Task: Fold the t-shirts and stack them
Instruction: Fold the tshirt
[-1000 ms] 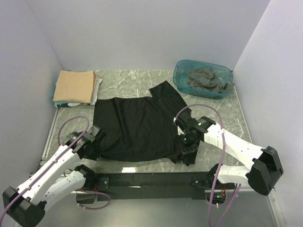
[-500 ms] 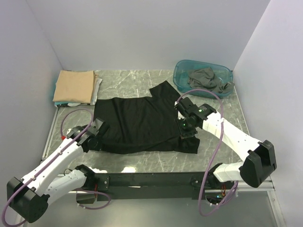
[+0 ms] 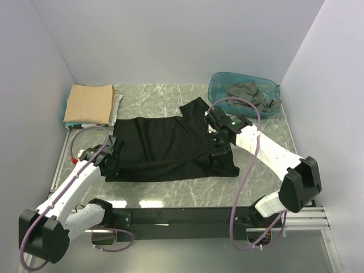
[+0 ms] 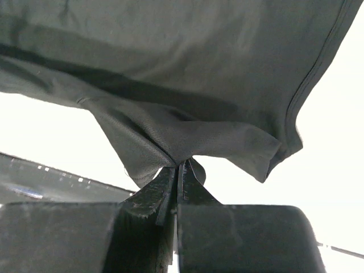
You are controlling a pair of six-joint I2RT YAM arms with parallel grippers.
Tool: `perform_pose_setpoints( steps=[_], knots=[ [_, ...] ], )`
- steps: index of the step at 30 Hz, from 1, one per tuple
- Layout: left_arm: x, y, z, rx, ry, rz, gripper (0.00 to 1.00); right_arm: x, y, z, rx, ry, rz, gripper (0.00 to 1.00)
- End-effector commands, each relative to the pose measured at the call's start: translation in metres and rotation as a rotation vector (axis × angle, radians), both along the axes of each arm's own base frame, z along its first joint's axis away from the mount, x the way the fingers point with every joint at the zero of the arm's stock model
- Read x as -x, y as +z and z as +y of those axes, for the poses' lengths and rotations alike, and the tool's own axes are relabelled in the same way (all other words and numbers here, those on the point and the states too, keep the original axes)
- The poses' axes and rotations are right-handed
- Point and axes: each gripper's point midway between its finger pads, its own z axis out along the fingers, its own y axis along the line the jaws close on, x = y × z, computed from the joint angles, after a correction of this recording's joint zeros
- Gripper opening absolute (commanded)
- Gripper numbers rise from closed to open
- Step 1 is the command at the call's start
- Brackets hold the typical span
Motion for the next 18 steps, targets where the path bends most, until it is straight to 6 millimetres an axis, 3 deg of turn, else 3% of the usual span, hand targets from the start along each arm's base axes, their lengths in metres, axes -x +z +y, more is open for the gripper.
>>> perform_pose_setpoints(
  steps=[1, 5, 14, 17, 18],
  knots=[
    [-0.010, -0.001, 0.002, -0.023, -0.043, 0.003, 0.03, -0.025, 0.006, 0.005, 0.018, 0.017, -0.070, 0.00],
    [-0.022, -0.004, 0.005, -0.036, -0.048, 0.005, 0.09, -0.039, 0.005, 0.015, 0.005, 0.038, -0.085, 0.00],
    [-0.049, -0.017, 0.013, -0.070, -0.052, 0.030, 0.09, -0.062, -0.030, 0.022, 0.029, 0.019, -0.011, 0.00],
    [-0.054, -0.018, 0.016, -0.092, -0.048, 0.055, 0.15, -0.078, -0.036, 0.017, 0.063, -0.018, -0.038, 0.00],
    [-0.054, -0.018, 0.018, -0.101, -0.043, 0.058, 0.23, -0.082, -0.038, 0.016, 0.065, -0.025, -0.046, 0.02]
  ],
)
